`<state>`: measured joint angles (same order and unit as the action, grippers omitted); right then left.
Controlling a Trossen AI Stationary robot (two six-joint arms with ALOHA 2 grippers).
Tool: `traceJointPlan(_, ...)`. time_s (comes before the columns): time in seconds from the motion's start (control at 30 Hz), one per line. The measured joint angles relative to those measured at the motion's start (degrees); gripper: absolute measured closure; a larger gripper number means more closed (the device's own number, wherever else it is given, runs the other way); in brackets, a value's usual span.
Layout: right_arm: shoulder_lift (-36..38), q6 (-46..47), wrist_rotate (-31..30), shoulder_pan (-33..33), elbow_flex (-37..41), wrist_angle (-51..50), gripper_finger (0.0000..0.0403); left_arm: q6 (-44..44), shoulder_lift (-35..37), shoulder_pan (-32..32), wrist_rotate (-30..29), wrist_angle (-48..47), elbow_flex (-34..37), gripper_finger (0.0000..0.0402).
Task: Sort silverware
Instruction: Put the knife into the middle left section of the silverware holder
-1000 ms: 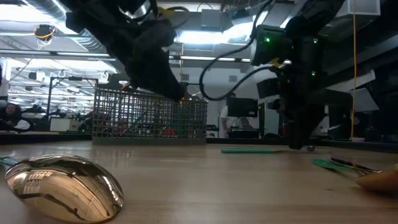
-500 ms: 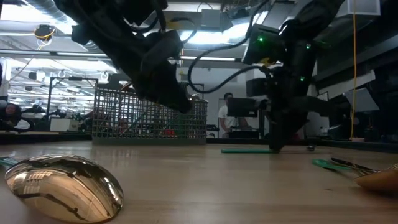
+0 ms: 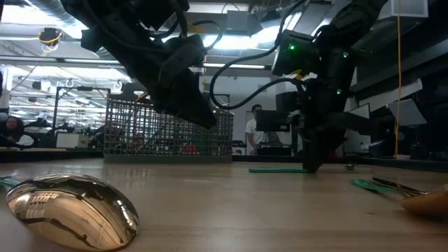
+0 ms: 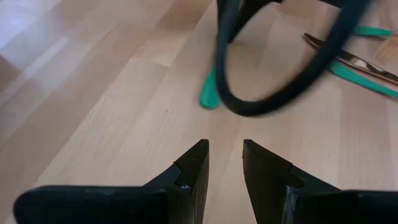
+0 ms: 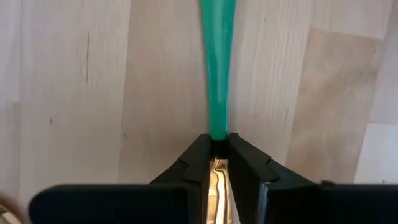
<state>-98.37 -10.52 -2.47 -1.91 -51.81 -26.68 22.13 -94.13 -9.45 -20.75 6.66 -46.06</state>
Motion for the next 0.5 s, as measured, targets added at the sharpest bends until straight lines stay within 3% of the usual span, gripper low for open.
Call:
traceJointPlan(0.2,-0.04,0.09,2.00,-0.09,0.00,0.05,0.0360,-1.18,0.04,-2.08,5.83,-0.09,0.00,0.0314)
traceJointPlan(0.5,-0.13,0.20,1.56,-0.02,0.11,0.71,0.0337,-3.04,0.04,-5.55,6.21,-0.17,0.00,0.0314)
